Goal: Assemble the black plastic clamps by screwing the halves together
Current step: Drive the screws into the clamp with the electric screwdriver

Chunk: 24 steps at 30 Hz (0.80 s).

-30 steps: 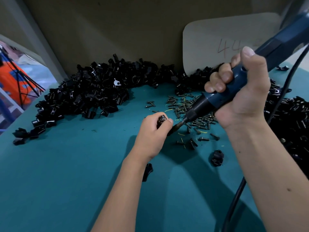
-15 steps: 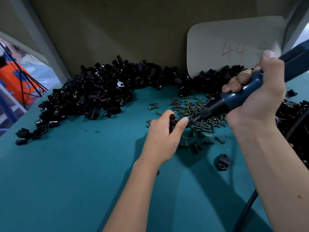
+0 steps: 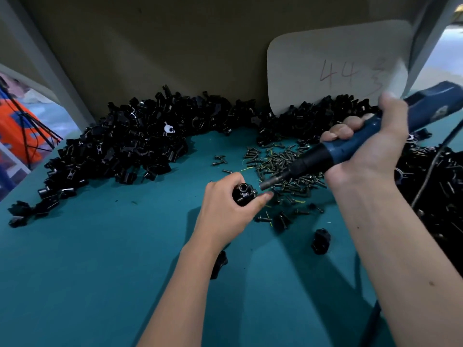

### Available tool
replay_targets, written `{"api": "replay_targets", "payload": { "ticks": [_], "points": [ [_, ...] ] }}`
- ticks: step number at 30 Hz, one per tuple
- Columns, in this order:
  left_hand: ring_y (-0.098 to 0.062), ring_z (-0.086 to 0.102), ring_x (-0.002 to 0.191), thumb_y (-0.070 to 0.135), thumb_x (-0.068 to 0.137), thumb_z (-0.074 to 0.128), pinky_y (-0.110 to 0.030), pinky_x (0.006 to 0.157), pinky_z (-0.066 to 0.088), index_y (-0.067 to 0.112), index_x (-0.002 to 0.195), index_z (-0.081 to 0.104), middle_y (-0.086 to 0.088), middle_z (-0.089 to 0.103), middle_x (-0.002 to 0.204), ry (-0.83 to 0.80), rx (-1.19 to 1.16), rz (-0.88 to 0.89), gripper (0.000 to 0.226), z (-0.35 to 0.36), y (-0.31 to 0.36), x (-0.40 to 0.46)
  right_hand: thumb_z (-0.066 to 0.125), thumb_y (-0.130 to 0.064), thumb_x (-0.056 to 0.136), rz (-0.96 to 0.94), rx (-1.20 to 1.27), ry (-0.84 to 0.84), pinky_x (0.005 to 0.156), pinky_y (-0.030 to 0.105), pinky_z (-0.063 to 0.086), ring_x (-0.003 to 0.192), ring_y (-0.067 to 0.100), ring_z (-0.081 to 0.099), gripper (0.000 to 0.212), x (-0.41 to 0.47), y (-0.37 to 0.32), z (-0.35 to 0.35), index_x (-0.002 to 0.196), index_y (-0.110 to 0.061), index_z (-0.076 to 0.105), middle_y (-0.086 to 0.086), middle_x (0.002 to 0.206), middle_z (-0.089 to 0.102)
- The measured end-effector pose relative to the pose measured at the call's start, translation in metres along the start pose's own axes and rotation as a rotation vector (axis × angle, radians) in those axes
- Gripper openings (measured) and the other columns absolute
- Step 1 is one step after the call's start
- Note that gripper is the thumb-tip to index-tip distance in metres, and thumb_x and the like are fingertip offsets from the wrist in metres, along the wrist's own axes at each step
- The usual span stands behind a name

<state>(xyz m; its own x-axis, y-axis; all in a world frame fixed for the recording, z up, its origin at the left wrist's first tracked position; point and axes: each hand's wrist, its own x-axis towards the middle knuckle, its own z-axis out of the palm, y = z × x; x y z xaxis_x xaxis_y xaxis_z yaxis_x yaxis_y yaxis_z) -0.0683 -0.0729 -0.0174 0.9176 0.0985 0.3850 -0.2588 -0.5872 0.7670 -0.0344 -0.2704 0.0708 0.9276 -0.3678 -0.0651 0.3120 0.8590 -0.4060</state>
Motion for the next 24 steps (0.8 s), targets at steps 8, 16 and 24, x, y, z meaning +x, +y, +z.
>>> {"api": "replay_targets", "payload": {
  "ticks": [8,16,24],
  "points": [
    [-0.008,0.041,0.047,0.035,0.078,0.071,-0.018,0.045,0.035,0.031,0.091,0.06,0.008,0.054,0.056,-0.062,-0.106,0.01,0.017,-0.001,0.004,-0.002,0.062,-0.036,0.096,0.139,-0.102,-0.124,0.049,0.024,0.038,0.048,0.01,0.038,0.032,0.001,0.007,0.017,0.074,-0.023,0.043,-0.006,0.061,0.043],
    [-0.007,0.038,0.048,0.042,0.081,0.066,-0.028,0.045,0.031,0.03,0.063,0.064,0.011,0.048,0.05,-0.081,-0.041,0.032,0.022,0.003,0.003,-0.001,0.057,-0.023,0.095,0.105,-0.127,-0.107,0.049,0.025,0.037,0.047,0.012,0.037,0.028,0.0,0.013,0.014,0.072,-0.021,0.04,-0.005,0.06,0.041],
    [-0.009,0.04,0.048,0.045,0.083,0.08,-0.016,0.046,0.026,0.04,0.062,0.062,0.013,0.051,0.052,-0.028,-0.035,0.061,0.029,0.005,0.0,0.003,0.056,-0.021,0.096,0.086,-0.117,-0.113,0.049,0.025,0.037,0.047,0.011,0.036,0.027,0.001,0.014,0.015,0.074,-0.02,0.04,-0.005,0.059,0.04]
  ]
}}
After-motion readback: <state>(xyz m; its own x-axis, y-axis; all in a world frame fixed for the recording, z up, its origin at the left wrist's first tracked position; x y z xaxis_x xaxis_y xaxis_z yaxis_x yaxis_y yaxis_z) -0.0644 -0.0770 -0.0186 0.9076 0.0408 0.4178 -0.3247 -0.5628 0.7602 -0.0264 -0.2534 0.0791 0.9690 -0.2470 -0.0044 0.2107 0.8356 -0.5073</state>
